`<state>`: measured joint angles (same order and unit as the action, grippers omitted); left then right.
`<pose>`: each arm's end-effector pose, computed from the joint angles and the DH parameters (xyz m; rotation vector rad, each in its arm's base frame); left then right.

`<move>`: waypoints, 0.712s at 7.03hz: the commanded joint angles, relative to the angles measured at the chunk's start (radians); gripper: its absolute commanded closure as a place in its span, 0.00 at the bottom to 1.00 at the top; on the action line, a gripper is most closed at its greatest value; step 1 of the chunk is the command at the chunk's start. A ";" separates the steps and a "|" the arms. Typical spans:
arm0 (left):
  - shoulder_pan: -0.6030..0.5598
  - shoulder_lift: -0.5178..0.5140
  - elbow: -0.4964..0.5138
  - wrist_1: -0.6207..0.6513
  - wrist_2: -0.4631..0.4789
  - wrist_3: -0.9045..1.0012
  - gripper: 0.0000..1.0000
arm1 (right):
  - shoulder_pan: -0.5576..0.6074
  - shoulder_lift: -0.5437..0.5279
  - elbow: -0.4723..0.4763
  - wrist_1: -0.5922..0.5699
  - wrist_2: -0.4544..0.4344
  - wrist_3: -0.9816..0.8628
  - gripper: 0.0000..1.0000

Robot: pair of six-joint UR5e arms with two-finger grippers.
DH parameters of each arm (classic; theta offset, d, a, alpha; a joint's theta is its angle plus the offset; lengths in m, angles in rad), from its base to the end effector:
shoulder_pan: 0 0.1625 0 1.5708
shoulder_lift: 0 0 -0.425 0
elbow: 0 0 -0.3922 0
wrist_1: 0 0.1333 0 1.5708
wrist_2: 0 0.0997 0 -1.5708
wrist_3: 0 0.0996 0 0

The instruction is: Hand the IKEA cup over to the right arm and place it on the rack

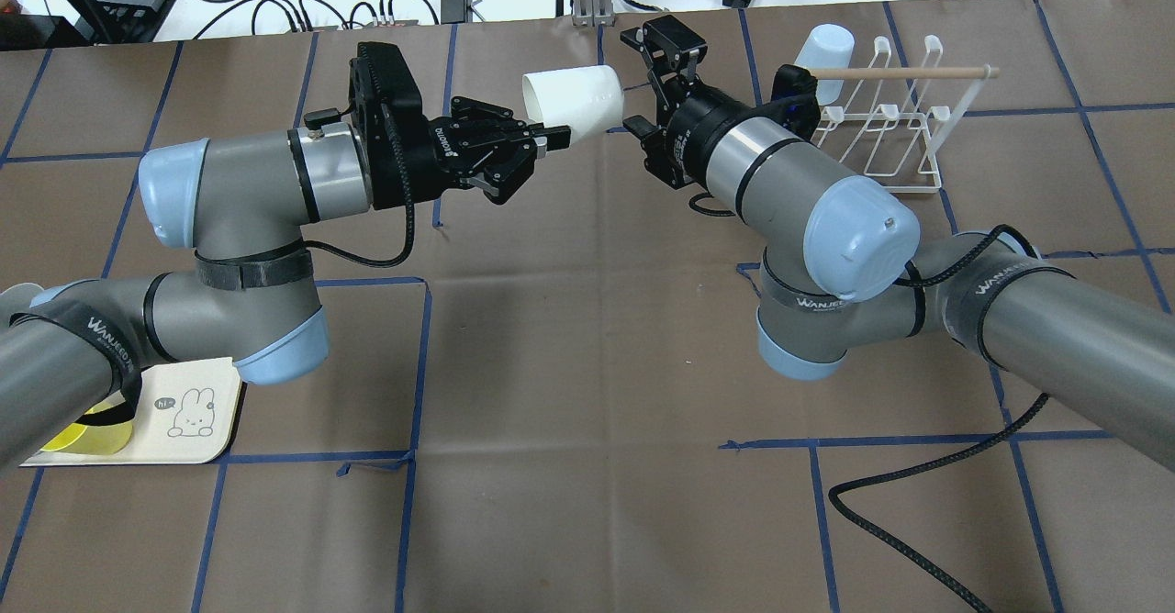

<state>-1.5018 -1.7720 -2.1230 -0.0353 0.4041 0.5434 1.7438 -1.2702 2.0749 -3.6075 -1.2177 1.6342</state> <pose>-0.1920 -0.4837 0.3531 -0.9797 -1.7811 1.1612 0.2546 -0.4824 0.3488 1.0970 1.5865 -0.5700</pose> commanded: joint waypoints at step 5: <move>0.000 0.009 0.000 0.002 0.002 -0.028 0.96 | 0.069 0.015 -0.041 0.001 -0.040 0.021 0.01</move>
<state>-1.5018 -1.7640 -2.1230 -0.0349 0.4063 0.5202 1.7960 -1.2644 2.0569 -3.6064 -1.2469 1.6515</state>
